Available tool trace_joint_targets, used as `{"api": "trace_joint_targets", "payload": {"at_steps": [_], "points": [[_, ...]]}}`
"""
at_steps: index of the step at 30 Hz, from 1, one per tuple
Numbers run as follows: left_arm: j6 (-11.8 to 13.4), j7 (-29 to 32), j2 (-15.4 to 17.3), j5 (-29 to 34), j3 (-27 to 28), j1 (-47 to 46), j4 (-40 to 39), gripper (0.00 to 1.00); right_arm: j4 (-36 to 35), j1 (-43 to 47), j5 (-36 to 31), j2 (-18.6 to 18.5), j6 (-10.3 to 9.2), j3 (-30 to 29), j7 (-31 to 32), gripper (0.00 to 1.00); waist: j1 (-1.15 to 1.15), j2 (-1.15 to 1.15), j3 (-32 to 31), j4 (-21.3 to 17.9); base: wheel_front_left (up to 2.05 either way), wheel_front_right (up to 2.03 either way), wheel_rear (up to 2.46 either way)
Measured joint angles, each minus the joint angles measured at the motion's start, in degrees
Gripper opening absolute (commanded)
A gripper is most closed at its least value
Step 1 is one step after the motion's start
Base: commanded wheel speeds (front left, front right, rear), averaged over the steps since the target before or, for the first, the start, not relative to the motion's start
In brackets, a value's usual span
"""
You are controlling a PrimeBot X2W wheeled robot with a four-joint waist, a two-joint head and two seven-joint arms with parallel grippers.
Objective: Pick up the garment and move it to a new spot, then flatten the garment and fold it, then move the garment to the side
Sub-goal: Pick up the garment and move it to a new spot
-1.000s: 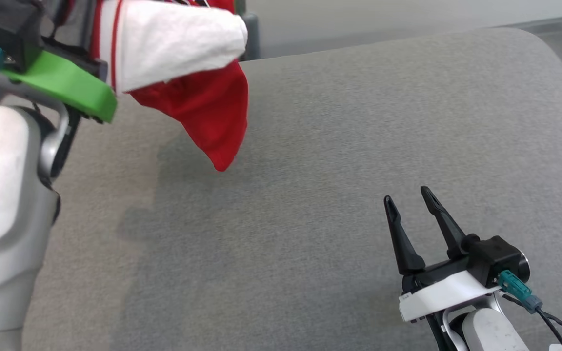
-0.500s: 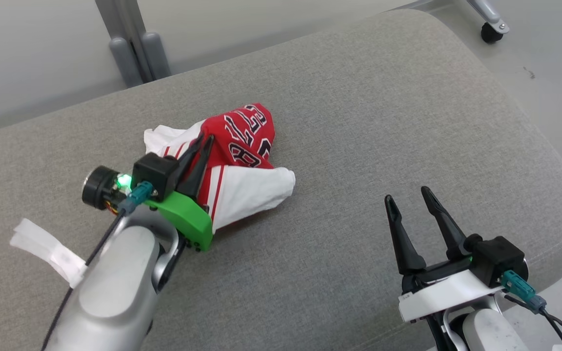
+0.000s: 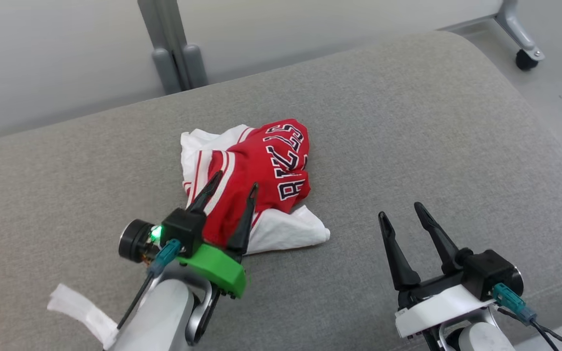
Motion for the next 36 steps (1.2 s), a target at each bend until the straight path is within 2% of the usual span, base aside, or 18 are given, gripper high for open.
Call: {"api": "trace_joint_targets", "payload": {"at_steps": [6, 11, 16, 21, 25, 36], "points": [[3.01, -0.10, 1.52, 2.12, 6.51, 8.95, -10.25, 1.00, -1.14, 0.90, -2.26, -0.01, 0.00, -1.56, 0.00, 1.00, 0.00, 0.00, -2.17, 3.61, 0.00, 0.00, 0.00], [4.25, -0.09, 2.27, 2.92, 13.52, 16.65, -14.99, 1.00, -1.78, 2.66, -2.85, -0.01, 0.00, -3.03, -0.01, 1.00, 0.00, 0.00, -4.05, 6.69, 0.00, 0.00, 0.00], [3.12, -0.09, 1.52, 3.61, 19.51, 23.41, -18.14, 1.00, -1.96, 4.24, -2.82, -0.02, 0.00, -3.97, 0.00, 1.00, 0.00, 0.00, -6.22, 8.87, 0.00, 0.00, 0.00], [1.53, -0.10, -0.71, 4.90, 23.91, 28.68, -19.40, 1.00, -2.15, 5.28, -2.74, -0.03, 0.00, -4.92, 0.00, 1.00, 0.00, 0.00, -8.19, 10.28, 0.00, 0.00, 0.00], [-0.16, -0.10, -1.85, 5.61, 25.87, 30.11, -19.08, 1.00, -1.99, 5.92, -2.76, -0.03, 0.00, -5.17, 0.00, 1.00, 0.00, 0.00, -8.99, 10.93, 0.00, 0.00, 0.00], [-1.81, -0.10, -2.81, 7.43, 29.83, 30.28, -18.80, 1.00, -1.82, 5.93, -2.86, -0.03, 0.00, -4.82, 0.00, 1.00, 0.00, 0.00, -9.42, 10.51, 0.00, 0.00, 0.00]]}}
